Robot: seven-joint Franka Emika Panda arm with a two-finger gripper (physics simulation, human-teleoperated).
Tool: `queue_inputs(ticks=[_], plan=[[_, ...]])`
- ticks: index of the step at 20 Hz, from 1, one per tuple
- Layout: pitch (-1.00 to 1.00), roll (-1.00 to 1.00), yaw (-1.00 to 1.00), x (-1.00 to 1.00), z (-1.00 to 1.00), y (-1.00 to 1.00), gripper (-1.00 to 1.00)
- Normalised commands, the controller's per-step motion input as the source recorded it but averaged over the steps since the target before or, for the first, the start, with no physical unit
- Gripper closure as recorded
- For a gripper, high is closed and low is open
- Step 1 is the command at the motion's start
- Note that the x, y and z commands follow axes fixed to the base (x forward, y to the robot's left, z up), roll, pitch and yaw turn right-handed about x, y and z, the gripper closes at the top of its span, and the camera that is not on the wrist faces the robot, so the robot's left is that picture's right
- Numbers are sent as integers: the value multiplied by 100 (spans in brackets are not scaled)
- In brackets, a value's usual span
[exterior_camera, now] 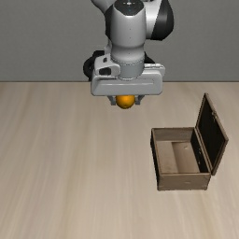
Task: Pick up the orange and put it in the box
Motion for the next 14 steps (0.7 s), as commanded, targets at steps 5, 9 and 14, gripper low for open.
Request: queue_inputs(ticks=[5, 9, 14], plan=[[0, 0, 0, 0, 0, 100, 100], [0, 0, 0, 0, 0, 100, 100], [0, 0, 0, 100, 0, 0, 100]])
